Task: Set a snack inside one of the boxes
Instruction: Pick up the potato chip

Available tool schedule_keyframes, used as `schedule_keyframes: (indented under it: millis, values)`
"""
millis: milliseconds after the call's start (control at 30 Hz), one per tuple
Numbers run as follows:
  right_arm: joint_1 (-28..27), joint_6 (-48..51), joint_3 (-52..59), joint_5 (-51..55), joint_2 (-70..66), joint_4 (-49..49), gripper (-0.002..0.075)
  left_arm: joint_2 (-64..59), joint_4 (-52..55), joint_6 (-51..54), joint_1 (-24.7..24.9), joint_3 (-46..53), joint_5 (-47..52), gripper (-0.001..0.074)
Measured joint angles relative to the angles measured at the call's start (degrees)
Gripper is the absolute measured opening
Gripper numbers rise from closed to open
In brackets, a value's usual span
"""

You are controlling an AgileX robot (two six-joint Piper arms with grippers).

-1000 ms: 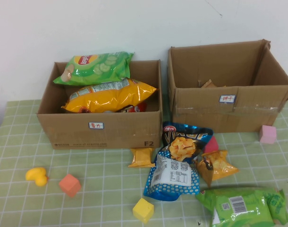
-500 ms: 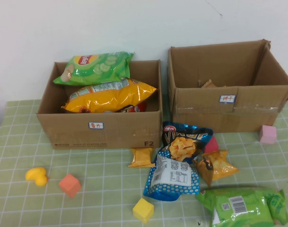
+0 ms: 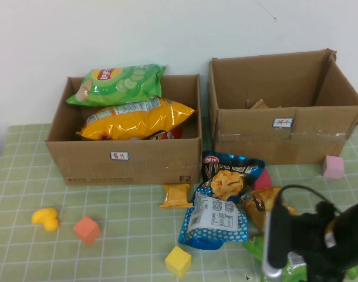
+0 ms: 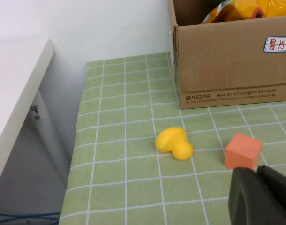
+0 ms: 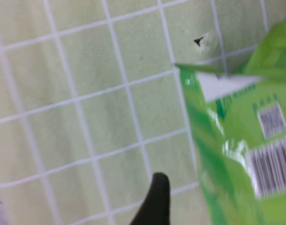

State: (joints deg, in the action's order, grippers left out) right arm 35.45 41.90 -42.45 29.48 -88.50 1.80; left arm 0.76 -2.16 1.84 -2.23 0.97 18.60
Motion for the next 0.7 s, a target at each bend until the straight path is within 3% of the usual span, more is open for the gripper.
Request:
schedule_keyframes:
  millis: [500, 600, 700]
  values:
    - [0.9, -0.1, -0.7, -17.6, -17.4, 6.0, 0.0679, 0.0, 0.0, 0.0, 0.0, 0.0, 0.0, -0.0003]
    - [0.9, -0.7, -1.5, -16.9, -18.5, 6.3, 0.0567, 0.0, 0.0, 0.0, 0.0, 0.0, 0.0, -0.0003]
    - [0.9, -2.8, -4.2, -13.1, -18.8, 6.7, 0.0330, 0.0, 0.0, 0.0, 0.0, 0.0, 0.0, -0.0003]
